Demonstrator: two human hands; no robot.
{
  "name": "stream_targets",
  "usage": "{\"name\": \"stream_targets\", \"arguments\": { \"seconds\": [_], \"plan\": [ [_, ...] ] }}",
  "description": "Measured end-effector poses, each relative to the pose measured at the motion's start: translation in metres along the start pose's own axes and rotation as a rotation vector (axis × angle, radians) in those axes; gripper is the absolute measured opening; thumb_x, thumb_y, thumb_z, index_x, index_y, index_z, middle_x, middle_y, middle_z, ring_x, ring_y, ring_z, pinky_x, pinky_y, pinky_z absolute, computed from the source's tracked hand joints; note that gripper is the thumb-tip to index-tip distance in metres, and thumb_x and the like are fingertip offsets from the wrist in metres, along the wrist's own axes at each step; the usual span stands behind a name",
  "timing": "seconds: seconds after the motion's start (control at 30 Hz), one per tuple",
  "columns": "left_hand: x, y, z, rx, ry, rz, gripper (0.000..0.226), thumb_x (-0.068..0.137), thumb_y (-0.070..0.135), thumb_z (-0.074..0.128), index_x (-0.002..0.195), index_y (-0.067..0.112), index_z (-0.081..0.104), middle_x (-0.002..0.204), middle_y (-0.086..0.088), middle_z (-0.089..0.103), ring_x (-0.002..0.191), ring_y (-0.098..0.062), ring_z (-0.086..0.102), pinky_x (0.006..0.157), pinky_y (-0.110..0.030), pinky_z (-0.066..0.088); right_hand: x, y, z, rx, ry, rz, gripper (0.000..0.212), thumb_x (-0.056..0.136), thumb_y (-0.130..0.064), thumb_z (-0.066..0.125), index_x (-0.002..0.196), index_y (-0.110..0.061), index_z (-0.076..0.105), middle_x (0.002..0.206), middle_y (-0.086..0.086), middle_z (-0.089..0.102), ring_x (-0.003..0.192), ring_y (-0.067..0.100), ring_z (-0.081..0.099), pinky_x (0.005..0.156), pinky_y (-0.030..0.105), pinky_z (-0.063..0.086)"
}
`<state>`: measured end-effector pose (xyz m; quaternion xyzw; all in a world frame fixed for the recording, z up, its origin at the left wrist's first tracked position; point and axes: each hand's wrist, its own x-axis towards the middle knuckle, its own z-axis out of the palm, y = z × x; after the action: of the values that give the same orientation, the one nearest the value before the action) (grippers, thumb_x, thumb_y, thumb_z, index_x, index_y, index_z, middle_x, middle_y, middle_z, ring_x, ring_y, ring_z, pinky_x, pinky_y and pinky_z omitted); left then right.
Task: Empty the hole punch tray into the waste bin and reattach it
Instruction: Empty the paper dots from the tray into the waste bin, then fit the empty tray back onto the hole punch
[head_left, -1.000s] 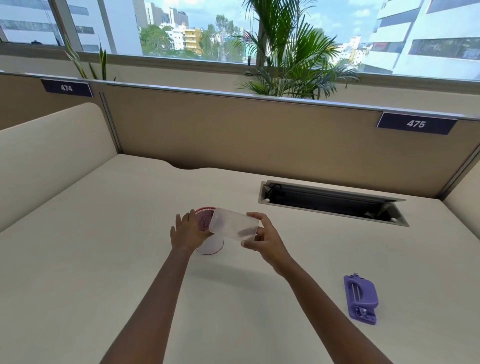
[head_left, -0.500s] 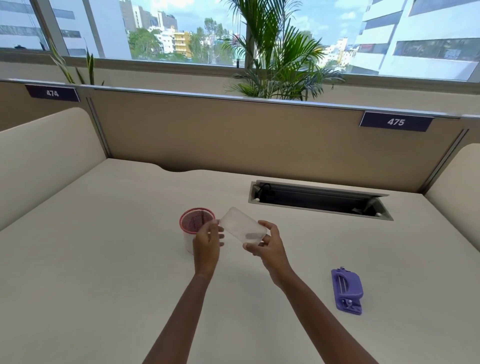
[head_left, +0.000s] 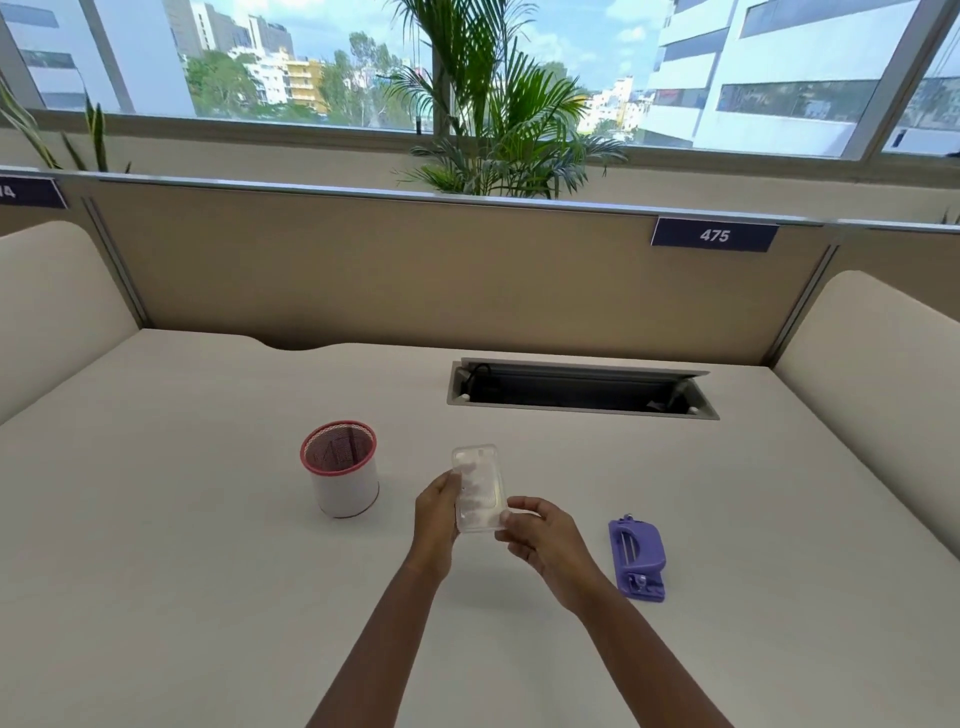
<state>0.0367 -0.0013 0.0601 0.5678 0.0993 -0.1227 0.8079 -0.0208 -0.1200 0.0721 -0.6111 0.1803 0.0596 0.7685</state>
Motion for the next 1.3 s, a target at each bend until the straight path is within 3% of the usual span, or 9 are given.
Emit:
{"name": "stream_targets", "arguments": {
  "seconds": [0.13,0.33,0.5,0.67,0.77,0.83,0.93,1.1,1.3],
  "plan": [
    [0.0,-0.009,0.013,-0.189,-0.157,-0.141,0.039,0.1,0.026,0.03,0.126,0.004,0.048,0.099,-0.014,0.059,0.085,-0.024,0.056,0.069,-0.031,0.047,-0.004,0.001,-0.012,0.021,0.013,0.016,0.013,0.086,-0.001,0.058,0.088,-0.014,0.059,0.077,0.007,0.067,0.057,0.008,0.068,0.054,0.013,0.055],
    [0.002,-0.018,0.023,-0.432,-0.347,-0.329,0.054,0.1,0.041,0.015,0.115,0.006,0.054,0.081,-0.012,0.076,0.095,-0.026,0.058,0.081,-0.034,0.045,-0.008,-0.003,-0.027,-0.007,0.062,0.006,0.017,0.086,0.002,0.057,0.084,-0.015,0.059,0.075,0.007,0.067,0.058,0.011,0.066,0.054,0.012,0.055],
    [0.001,-0.023,0.03,-0.474,-0.379,-0.366,0.056,0.098,0.046,0.015,0.124,0.01,0.049,0.11,-0.019,0.062,0.105,-0.029,0.055,0.088,-0.039,0.043,-0.011,-0.002,-0.033,0.017,0.077,0.039,0.016,0.088,0.003,0.054,0.086,-0.012,0.058,0.074,0.011,0.066,0.06,0.014,0.066,0.054,0.014,0.056],
    [-0.001,-0.025,0.034,-0.475,-0.357,-0.428,0.057,0.098,0.046,0.017,0.116,0.005,0.052,0.111,-0.021,0.06,0.105,-0.031,0.055,0.093,-0.043,0.041,-0.011,-0.003,-0.035,0.022,0.105,0.059,0.006,0.091,-0.006,0.054,0.087,-0.01,0.058,0.072,0.01,0.066,0.055,0.013,0.066,0.05,0.014,0.055],
    [-0.002,-0.027,0.033,-0.494,-0.327,-0.442,0.054,0.099,0.044,0.019,0.124,0.005,0.048,0.11,-0.022,0.059,0.103,-0.033,0.054,0.102,-0.043,0.035,-0.006,-0.002,-0.046,-0.277,0.363,-0.074,0.012,0.09,-0.012,0.056,0.095,-0.003,0.061,0.079,0.007,0.067,0.067,0.016,0.062,0.052,0.006,0.049],
    [-0.003,-0.028,0.032,-0.482,-0.305,-0.434,0.055,0.1,0.042,0.02,0.131,0.004,0.044,0.108,-0.023,0.058,0.1,-0.034,0.055,0.096,-0.042,0.039,-0.005,0.0,-0.062,-0.605,0.592,-0.226,0.022,0.089,-0.011,0.057,0.106,0.001,0.063,0.099,0.015,0.067,0.086,0.023,0.061,0.069,0.01,0.047],
    [-0.005,-0.028,0.03,-0.474,-0.283,-0.444,0.058,0.1,0.041,0.02,0.137,0.001,0.039,0.107,-0.024,0.058,0.098,-0.035,0.055,0.089,-0.041,0.041,-0.002,0.005,-0.086,-0.816,0.747,-0.193,0.035,0.089,-0.01,0.056,0.123,-0.001,0.055,0.128,0.023,0.051,0.118,0.037,0.049,0.096,0.039,0.043],
    [-0.009,-0.03,0.03,-0.474,-0.255,-0.471,0.059,0.1,0.041,0.021,0.139,-0.001,0.036,0.105,-0.025,0.057,0.095,-0.036,0.054,0.086,-0.041,0.041,0.004,0.01,-0.114,-0.576,0.708,0.063,0.046,0.092,-0.01,0.049,0.136,0.003,0.039,0.133,0.027,0.049,0.119,0.039,0.05,0.089,0.037,0.043],
    [-0.013,-0.032,0.027,-0.486,-0.242,-0.478,0.057,0.1,0.038,0.023,0.14,-0.001,0.036,0.105,-0.025,0.058,0.097,-0.033,0.055,0.087,-0.039,0.041,0.003,0.012,-0.119,-0.35,0.697,0.096,0.032,0.086,-0.001,0.055,0.117,0.005,0.059,0.119,0.026,0.062,0.092,0.033,0.058,0.076,0.034,0.044]
  ]
}}
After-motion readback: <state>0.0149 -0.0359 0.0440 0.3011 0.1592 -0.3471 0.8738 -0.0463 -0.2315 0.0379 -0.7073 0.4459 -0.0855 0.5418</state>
